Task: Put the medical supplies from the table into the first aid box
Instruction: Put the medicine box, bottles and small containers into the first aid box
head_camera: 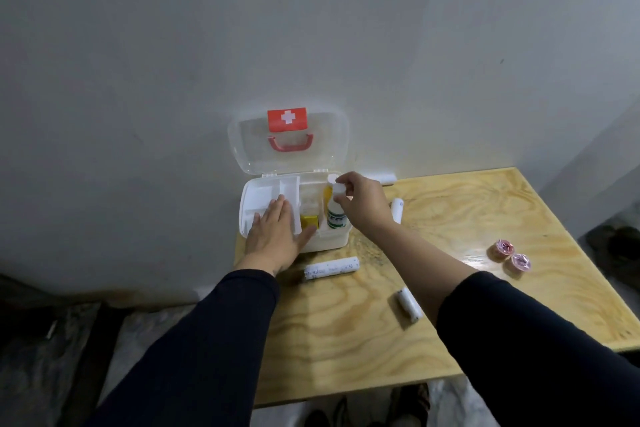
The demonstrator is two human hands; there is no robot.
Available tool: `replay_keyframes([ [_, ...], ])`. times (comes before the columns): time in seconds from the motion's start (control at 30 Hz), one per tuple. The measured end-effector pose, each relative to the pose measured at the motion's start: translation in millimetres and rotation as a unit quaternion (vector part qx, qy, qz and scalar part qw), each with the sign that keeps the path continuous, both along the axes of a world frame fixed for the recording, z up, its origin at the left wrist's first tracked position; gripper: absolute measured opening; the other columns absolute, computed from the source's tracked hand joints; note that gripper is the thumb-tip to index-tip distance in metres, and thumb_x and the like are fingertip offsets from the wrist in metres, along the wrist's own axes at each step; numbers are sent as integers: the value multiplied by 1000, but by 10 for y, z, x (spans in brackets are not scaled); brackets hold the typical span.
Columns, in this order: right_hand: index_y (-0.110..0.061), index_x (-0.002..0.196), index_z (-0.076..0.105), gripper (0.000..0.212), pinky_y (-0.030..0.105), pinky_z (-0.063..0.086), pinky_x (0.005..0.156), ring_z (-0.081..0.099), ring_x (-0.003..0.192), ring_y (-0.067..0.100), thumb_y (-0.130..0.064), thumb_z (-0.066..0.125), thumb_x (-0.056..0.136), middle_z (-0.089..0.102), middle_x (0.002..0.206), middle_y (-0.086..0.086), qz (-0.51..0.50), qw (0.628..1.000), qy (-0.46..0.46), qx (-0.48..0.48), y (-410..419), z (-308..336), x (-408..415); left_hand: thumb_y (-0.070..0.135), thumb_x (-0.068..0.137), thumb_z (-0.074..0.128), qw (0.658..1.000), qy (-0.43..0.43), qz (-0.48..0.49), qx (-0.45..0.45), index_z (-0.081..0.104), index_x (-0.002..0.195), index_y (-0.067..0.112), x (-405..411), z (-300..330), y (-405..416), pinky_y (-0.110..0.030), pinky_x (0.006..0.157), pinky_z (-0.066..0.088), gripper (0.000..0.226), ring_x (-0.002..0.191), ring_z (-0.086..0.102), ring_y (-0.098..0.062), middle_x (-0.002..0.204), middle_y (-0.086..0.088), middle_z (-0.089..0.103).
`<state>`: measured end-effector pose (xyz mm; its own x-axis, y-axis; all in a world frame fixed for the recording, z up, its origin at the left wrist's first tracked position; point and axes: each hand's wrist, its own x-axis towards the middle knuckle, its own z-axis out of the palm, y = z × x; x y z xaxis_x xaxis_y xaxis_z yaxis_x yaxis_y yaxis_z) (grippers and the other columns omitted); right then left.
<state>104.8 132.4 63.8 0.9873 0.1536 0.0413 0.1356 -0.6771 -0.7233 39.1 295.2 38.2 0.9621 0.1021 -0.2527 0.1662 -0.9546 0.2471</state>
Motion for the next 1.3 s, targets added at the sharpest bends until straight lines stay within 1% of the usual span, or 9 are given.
replay_keyframes([
  [0.2, -13, 118, 62, 33, 39, 55, 87, 65, 100, 23, -15, 65, 85, 70, 109, 9, 34, 997, -5, -70, 7, -97, 31, 66, 93, 20, 1000, -1, -6, 25, -4, 155, 11, -10, -37, 9, -37, 121, -3, 86, 151, -7, -17, 163, -2, -11],
  [0.33, -10, 120, 62, 37, 31, 54, 88, 65, 100, 20, -26, 66, 87, 70, 108, 8, 22, 999, -1, -23, -37, -47, 68, 66, 94, 21, 1000, -7, -7, 30, 0, 155, 11, 11, -44, 16, -37, 122, -2, 85, 151, -5, -17, 164, -2, -8],
  [0.43, -8, 119, 63, 30, 28, 49, 84, 66, 99, 23, -19, 59, 91, 71, 105, 12, -51, 999, -6, 3, -201, -37, 144, 67, 92, 28, 999, -29, -6, 36, 7, 155, 11, 45, -54, 37, -37, 123, 1, 86, 151, 1, -17, 164, -2, 1],
  [0.6, -5, 127, 54, 37, 33, 50, 83, 63, 106, 31, -19, 56, 92, 67, 117, 16, -137, 982, 100, -86, -608, -334, 306, 69, 90, 30, 1000, -21, -4, 23, 2, 155, 10, 125, -64, 28, -37, 123, 1, 92, 151, -2, -16, 164, -3, -5],
  [0.7, -1, 125, 54, 35, 29, 43, 76, 60, 109, 33, -21, 50, 95, 62, 120, 19, -161, 971, 137, -110, -756, -532, 335, 69, 90, 31, 1000, -24, 10, 6, -2, 155, 12, 103, -139, -3, -35, 123, -1, 93, 150, -5, -13, 164, 0, -9],
  [0.83, -3, 129, 51, 39, 30, 45, 79, 59, 112, 33, -18, 54, 93, 61, 123, 18, -177, 966, 158, -99, -772, -676, 350, 69, 89, 35, 999, -38, 20, -5, -1, 156, 14, 101, -121, 23, -34, 123, 0, 94, 150, -4, -11, 164, 3, -9],
  [0.93, -5, 130, 49, 42, 31, 47, 77, 61, 108, 32, -19, 58, 91, 63, 121, 16, -141, 975, 147, -84, -715, -745, 440, 69, 88, 36, 999, -43, 27, -7, -1, 156, 15, 127, -125, 24, -32, 123, 0, 94, 150, -4, -11, 163, 4, -10],
  [1.07, -11, 128, 56, 39, 35, 49, 89, 59, 112, 30, -13, 57, 89, 63, 124, 11, -33, 984, 94, -151, -650, -709, 598, 68, 89, 36, 998, -49, 35, 2, -1, 156, 16, 116, -135, -7, -31, 122, 0, 93, 150, -3, -9, 163, 5, -10],
  [1.3, -17, 126, 58, 50, 37, 45, 90, 46, 119, 27, 5, 49, 82, 54, 126, 6, 111, 954, -18, -278, -577, -717, 984, 66, 91, 35, 996, -77, 41, 26, -1, 156, 16, 94, -127, -42, -27, 120, -2, 90, 149, -4, -7, 163, 6, -11],
])
